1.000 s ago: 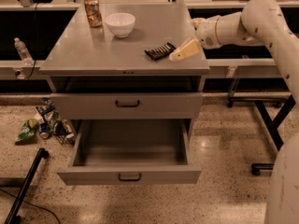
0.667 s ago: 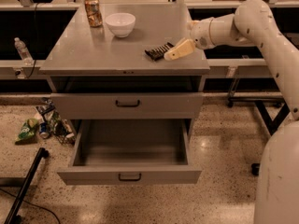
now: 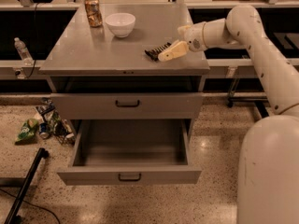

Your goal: Place rxbar chocolate into middle drawer

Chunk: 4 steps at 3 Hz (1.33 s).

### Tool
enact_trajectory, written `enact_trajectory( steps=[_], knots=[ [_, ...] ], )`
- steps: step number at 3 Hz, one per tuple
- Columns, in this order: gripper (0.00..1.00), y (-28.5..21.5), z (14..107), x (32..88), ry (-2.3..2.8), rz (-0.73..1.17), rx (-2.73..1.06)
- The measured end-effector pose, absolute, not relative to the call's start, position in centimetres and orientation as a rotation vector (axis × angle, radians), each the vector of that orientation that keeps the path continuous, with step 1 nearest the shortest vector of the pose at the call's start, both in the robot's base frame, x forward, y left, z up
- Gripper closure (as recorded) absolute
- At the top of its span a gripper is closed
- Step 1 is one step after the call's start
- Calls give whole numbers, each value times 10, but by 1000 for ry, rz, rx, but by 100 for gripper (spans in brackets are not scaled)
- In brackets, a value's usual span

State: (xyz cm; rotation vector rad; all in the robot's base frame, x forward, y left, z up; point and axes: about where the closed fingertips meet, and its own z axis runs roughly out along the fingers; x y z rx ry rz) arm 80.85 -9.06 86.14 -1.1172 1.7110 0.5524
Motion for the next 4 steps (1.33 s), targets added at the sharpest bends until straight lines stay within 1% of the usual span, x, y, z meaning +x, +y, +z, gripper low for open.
enact_trajectory(
  steps=[1, 2, 4],
  knots=[
    [0, -77, 847, 818, 1698, 618, -1126],
    [2, -77, 845, 818, 1699, 619, -1126],
    [43, -78, 832, 817, 1714, 609, -1129]
  ],
)
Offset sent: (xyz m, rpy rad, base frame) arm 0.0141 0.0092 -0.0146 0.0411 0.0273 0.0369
